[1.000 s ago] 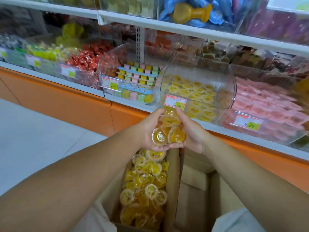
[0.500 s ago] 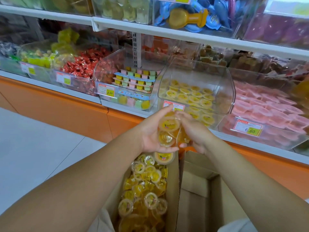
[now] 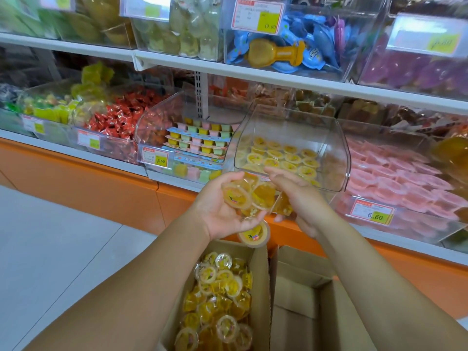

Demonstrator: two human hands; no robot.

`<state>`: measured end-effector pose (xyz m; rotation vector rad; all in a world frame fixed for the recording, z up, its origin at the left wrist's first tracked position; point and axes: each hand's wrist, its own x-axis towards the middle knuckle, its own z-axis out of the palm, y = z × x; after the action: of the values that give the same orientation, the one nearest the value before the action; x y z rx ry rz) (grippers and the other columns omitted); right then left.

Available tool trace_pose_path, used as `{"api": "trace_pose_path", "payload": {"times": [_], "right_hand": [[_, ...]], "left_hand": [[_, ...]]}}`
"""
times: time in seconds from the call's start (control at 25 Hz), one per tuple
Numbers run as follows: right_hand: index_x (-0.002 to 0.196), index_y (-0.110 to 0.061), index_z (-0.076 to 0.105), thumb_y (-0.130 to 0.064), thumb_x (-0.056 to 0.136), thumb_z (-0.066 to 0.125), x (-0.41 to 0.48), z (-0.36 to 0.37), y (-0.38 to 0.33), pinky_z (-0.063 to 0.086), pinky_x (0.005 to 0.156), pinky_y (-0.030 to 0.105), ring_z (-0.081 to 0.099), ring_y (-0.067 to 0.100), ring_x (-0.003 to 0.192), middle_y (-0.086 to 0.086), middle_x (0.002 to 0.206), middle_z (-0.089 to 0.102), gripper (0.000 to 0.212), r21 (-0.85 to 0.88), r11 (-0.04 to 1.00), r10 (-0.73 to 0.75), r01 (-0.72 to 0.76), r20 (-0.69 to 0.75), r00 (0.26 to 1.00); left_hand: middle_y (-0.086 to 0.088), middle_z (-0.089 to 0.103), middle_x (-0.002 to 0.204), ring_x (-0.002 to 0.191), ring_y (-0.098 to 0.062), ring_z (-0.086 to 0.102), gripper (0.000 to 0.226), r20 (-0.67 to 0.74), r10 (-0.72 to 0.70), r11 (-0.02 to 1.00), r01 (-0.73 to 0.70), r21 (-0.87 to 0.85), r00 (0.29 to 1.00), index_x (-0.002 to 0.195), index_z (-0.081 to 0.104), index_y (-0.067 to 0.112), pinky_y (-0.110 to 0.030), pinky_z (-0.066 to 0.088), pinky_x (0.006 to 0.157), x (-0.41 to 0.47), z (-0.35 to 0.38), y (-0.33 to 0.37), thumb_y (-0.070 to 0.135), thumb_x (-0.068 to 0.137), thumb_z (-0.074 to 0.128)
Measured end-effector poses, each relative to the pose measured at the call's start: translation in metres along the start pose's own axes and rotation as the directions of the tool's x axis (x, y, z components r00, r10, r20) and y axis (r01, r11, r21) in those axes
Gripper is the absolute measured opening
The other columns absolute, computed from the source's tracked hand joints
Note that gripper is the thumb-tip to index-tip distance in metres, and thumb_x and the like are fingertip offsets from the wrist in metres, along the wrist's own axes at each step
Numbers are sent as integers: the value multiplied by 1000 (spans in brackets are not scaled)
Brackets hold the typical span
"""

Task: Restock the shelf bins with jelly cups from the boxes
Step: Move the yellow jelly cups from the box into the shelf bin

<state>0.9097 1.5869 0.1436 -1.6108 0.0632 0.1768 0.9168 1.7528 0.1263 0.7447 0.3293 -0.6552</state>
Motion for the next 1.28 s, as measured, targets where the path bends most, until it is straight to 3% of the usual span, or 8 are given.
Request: {"api": "trace_pose_path", "payload": {"times": [0.24,0.48,0.6,0.8,0.92,1.04,1.16,1.28], "right_hand": [[107,-20,70,-16,93,58,14,-4,-3,51,50,25,52,14,97,-7,95,59,19,255,966,43,-35,-25,999],[111,-25,70,-20,89,65,29,-10,-3,53,55,28,58,14,81,-4,105,63,23,217,976,3,-5,11,1000],[115,-22,67,-15,86,67,35,-14,-5,52,55,28,57,14,78,-3,101,65,30,194,980,38,-45,39,999],[80,-11,66,-6,80,69,52,-33,-24,54,48,24,53,10,52,2,71,63,6,307,940,161,-147,-20,987],[83,-19,63,-8,77,76,84,-63,-43,55,52,26,58,13,60,2,81,64,18,-195,980,15,-37,-113,993],[100,-26,66,-13,77,79,113,-74,-36,56,57,32,60,15,71,-1,100,60,30,-687,727,-37,9,-26,999],[105,-28,70,-19,75,81,120,-80,-19,56,64,34,61,12,79,-5,109,60,33,-811,583,39,45,84,996],[89,-23,74,-29,78,78,117,-91,-18,52,66,22,62,12,90,-4,98,68,14,-776,630,126,-13,85,988]], "left_hand": [[-21,71,107,94,-35,68,29,9,51,983,-49,-176,999,109,66,5,-39,58,76,4,6,6,20,85,68],[-23,72,102,97,-37,66,22,-37,54,979,-60,-195,998,78,75,-2,-41,56,77,7,10,13,17,86,68],[-21,72,106,95,-35,67,20,-34,51,980,-57,-192,998,88,73,1,-40,55,80,5,12,19,20,88,66],[-21,72,90,87,-35,66,32,-46,46,978,-55,-201,998,63,74,2,-40,55,79,0,17,22,20,88,66],[-19,72,95,86,-35,68,17,-46,63,973,-71,-220,997,78,73,5,-39,57,76,-1,19,25,20,86,68],[-18,71,110,88,-35,69,25,-43,58,973,-67,-222,997,102,66,7,-39,58,76,4,16,28,20,81,69],[-18,70,114,90,-34,69,22,-39,59,969,-67,-238,998,100,67,7,-39,58,76,5,15,27,20,82,68],[-17,69,117,92,-34,68,26,-32,63,966,-69,-249,997,102,66,7,-40,59,75,5,15,29,19,79,69]]}}
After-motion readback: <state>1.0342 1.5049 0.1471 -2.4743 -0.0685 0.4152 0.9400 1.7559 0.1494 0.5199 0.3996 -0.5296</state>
